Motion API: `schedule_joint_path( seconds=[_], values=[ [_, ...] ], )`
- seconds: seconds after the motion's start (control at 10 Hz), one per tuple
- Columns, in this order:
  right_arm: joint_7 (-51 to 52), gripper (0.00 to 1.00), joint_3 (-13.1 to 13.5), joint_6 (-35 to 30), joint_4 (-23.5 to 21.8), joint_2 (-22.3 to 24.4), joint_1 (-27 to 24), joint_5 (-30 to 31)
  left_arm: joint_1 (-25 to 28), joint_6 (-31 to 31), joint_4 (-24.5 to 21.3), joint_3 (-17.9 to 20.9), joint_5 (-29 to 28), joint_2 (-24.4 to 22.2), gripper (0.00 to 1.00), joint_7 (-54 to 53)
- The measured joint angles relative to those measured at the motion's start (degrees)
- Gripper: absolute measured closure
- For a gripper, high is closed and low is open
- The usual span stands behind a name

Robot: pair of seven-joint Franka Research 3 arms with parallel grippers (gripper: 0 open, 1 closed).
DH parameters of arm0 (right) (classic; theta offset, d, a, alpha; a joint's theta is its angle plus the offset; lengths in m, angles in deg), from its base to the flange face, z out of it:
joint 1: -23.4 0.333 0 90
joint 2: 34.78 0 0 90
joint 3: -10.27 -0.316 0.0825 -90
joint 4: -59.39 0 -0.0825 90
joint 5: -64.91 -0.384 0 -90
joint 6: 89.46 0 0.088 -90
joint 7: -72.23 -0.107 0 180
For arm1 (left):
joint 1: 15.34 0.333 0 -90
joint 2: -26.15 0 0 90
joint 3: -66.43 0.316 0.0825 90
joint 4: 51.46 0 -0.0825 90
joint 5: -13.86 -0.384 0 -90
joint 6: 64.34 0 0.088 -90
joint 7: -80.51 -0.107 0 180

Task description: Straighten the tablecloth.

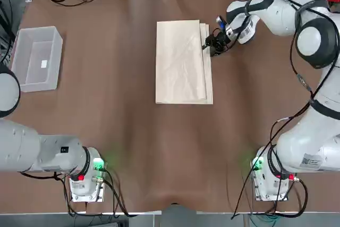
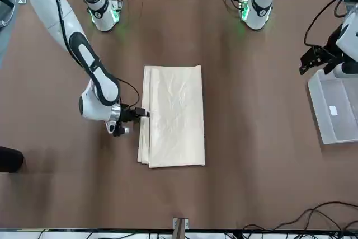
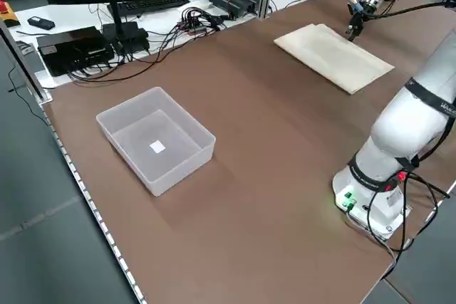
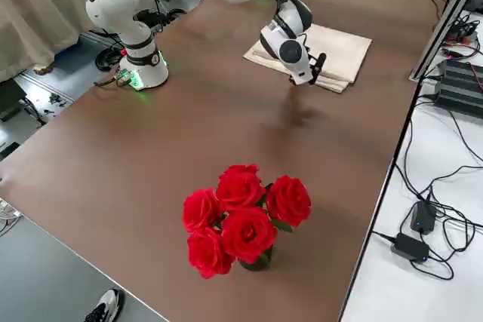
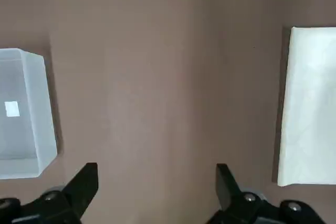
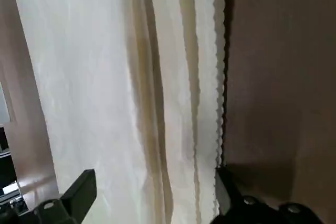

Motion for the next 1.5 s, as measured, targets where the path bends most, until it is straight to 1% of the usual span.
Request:
schedule_joint_path(
  seconds=[0.2,0.5,0.7,0.8,0.9,1.1,1.2,1.3,1.5],
  values=[
    [0.05,0.0,0.0,0.06,0.0,-0.14,0.37,-0.68,0.02,0.05,-0.07,-0.04,-0.37,0.06,0.01,-0.02],
    [3.7,0.04,0.0,0.17,0.0,-1.28,1.7,-5.08,-0.05,0.08,-0.22,-0.1,-0.37,0.32,0.01,-0.05],
    [4.98,0.23,-0.01,0.25,0.03,-1.39,2.03,-5.48,-0.21,0.08,-0.26,-0.15,-0.37,0.38,0.01,-0.05],
    [5.81,0.28,-0.01,0.25,0.03,-1.42,2.19,-5.49,-0.22,0.08,-0.26,-0.15,-0.37,0.38,0.01,-0.05],
    [6.55,0.44,-0.01,0.25,0.03,-1.6,2.29,-5.51,-0.22,0.08,-0.27,-0.15,-0.38,0.39,0.01,-0.05],
    [7.51,0.78,-0.01,0.34,0.05,-1.91,2.33,-5.52,-0.22,0.09,-0.28,-0.15,-0.38,0.41,0.01,-0.05],
    [7.87,0.93,-0.01,0.37,0.11,-1.92,2.38,-5.52,-0.22,0.09,-0.3,-0.15,-0.38,0.42,0.01,-0.05],
    [8.22,0.96,0.02,0.36,0.11,-1.92,2.36,-5.52,-0.23,0.09,-0.3,-0.15,-0.38,0.44,0.01,-0.05],
    [8.96,0.96,0.17,0.37,-0.71,-1.23,0.97,-5.52,-0.24,0.09,-0.32,-0.15,-0.38,0.45,0.01,-0.05]
  ],
)
